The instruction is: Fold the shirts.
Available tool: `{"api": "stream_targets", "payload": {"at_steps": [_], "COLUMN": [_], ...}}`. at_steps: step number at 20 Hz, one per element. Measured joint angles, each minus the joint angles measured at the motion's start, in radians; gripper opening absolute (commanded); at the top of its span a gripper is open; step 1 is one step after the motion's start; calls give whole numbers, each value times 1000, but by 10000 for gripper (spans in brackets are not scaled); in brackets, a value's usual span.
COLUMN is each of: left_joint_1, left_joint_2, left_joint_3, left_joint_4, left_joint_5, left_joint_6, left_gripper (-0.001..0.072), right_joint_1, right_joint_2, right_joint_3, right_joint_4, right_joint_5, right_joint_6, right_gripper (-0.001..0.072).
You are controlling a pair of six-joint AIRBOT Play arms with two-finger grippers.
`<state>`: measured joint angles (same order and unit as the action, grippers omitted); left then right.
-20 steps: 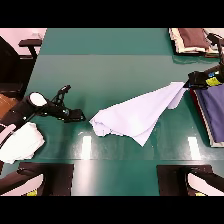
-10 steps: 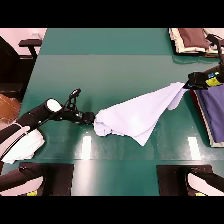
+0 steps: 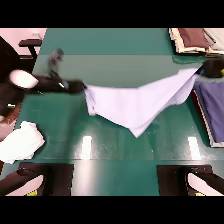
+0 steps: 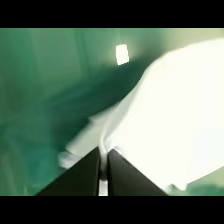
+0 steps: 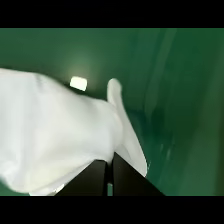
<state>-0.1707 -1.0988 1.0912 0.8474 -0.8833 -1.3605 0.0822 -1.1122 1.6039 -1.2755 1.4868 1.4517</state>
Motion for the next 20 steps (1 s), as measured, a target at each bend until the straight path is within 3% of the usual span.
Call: {"api": "stream_targets", "payload": {"at_steps": [6, 10, 15, 20], "left_joint_1": [84, 95, 98, 99], "left_joint_2": [254, 342, 365, 222], "left_joint_3": [420, 630, 753, 750], "left_joint_4": [130, 168, 200, 362], "left_joint_5": [-83, -122, -188, -394], "left_joint_6": [0, -1, -7, -37], "left_gripper": [27, 27, 27, 28], "right_joint_1": [-16, -19, -19, -19], "right_joint_2": [59, 138, 175, 13], "right_joint_3": [364, 443, 461, 488], "right_joint_4": [0, -5, -9, -8], "right_joint_5": [-10, -46, -75, 34], "right_joint_6": [-18, -22, -14, 26], "right_gripper": [14, 13, 12, 12]}}
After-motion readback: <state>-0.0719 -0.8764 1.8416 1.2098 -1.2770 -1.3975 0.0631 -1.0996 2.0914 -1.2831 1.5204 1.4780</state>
